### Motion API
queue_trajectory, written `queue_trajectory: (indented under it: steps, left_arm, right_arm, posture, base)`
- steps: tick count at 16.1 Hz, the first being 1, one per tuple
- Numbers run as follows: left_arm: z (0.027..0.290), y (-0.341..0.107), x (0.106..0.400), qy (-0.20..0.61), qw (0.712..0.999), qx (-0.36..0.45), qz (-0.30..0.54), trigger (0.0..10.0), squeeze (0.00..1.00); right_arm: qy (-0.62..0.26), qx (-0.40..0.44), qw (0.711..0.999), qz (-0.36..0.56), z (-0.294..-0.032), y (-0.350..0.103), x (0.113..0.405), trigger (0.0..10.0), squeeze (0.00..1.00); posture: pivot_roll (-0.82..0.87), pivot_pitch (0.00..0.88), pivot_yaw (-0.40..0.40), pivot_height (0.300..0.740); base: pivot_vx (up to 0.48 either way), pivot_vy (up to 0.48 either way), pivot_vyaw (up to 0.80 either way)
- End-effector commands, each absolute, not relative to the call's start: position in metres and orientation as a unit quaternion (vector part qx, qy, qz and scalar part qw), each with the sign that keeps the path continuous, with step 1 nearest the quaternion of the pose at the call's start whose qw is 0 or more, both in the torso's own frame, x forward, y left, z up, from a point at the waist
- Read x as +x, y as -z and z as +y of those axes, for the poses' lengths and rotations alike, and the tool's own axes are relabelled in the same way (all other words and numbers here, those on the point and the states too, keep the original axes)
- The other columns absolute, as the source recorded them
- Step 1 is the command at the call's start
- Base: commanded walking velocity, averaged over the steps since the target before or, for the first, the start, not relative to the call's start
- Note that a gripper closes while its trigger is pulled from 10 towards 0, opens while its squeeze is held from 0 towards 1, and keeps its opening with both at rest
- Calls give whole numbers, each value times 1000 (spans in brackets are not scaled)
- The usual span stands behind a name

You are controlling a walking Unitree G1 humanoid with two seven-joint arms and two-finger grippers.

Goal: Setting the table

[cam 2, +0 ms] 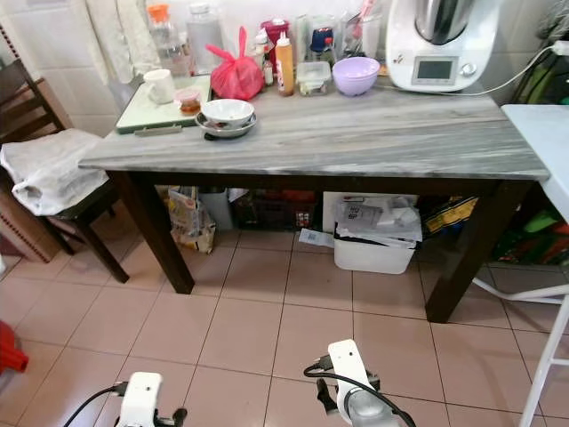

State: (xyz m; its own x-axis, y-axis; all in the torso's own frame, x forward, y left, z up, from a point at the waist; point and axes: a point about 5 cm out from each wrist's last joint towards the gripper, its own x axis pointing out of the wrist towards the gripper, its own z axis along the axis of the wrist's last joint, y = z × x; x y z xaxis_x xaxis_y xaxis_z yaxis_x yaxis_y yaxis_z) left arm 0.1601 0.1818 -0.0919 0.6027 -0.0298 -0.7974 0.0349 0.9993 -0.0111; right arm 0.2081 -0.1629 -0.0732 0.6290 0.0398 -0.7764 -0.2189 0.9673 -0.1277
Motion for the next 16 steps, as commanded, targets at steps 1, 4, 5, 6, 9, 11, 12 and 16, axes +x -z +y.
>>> queue_trajectory:
  steps: [1, 4, 5, 6, 9, 11, 12, 16]
  left_arm:
    - [186, 87, 166, 7, 910, -8, 415, 10000, 0]
    - [179, 20, 262, 22, 973, -26, 227, 10000, 0]
    - [179, 13, 268, 23, 976, -36, 212, 10000, 0]
    - [175, 7, 272, 24, 980, -48, 193, 10000, 0]
    - [172, -16, 272, 41, 991, -50, 113, 10000, 0]
    - [174, -34, 264, 31, 997, -40, 64, 10000, 0]
    - [174, -42, 255, 22, 998, -43, 47, 10000, 0]
    - [181, -73, 224, 33, 999, 25, -4, 10000, 0]
  right_arm:
    - [-70, -106, 907, 401, -159, 70, 213, 10000, 0]
    - [-88, -95, 958, 258, -148, 7, 292, 10000, 0]
    - [-88, -91, 961, 244, -147, 3, 296, 10000, 0]
    - [-82, -76, 967, 228, -146, -3, 302, 10000, 0]
    - [-112, -62, 981, 147, -141, -28, 316, 10000, 0]
    - [-109, -49, 986, 118, -147, -40, 318, 10000, 0]
    - [-105, -28, 991, 82, -151, -51, 316, 10000, 0]
    - [-116, -80, 990, 24, -164, -87, 299, 10000, 0]
  posture:
    - [-51, 0, 87, 740]
    - [-56, 0, 97, 740]
    - [-57, 0, 99, 740]
    - [-59, 0, 100, 740]
    - [-65, 0, 103, 740]
    - [-64, 0, 97, 740]
    - [-62, 0, 91, 740]
    - [-79, 32, 81, 740]
  base:
    - [0, 0, 0]
    - [0, 0, 0]
    - [0, 0, 0]
    - [0, 0, 0]
    - [0, 0, 0]
    - [0, 0, 0]
    - [0, 0, 0]
    - [0, 0, 0]
